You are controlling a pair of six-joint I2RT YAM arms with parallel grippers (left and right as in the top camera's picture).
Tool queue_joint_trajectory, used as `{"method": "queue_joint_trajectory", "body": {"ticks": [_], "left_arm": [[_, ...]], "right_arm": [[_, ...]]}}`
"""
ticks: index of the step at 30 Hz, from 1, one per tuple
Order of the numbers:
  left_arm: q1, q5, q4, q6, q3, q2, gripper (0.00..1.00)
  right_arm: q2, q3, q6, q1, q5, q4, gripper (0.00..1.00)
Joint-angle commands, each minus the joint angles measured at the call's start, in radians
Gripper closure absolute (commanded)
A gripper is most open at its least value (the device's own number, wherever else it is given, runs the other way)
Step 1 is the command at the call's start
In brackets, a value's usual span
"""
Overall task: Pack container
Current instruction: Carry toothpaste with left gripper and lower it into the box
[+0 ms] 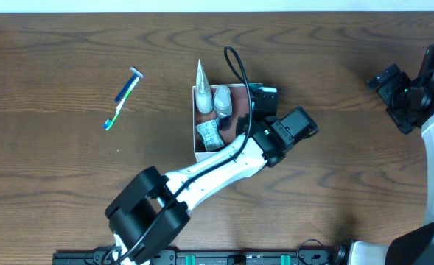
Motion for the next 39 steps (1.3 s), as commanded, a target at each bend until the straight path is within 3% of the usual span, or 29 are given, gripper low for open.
{"method": "queue_joint_trajectory", "body": {"ticks": [1, 25, 30, 39], "left_arm": [[0.022, -0.037, 0.002, -0.035, -0.013, 0.031, 0.81], [0.055, -0.038, 0.031, -0.026, -0.019, 0.147, 0.81], [0.061, -0.038, 0.029, -0.022, -0.019, 0.147, 0.77], [0.061, -0.038, 0.034, 0.143, 0.007, 0.132, 0.71]], "right_arm": [[-0.011, 0.001, -0.013, -0.005, 0.003, -0.001, 0.01], [-0.011, 0.001, -0.013, -0.005, 0.003, -0.001, 0.01], [-0.011, 0.001, -0.013, -0.005, 0.003, -0.001, 0.01], [-0.011, 0.001, -0.013, -0.005, 0.003, -0.001, 0.01]]}}
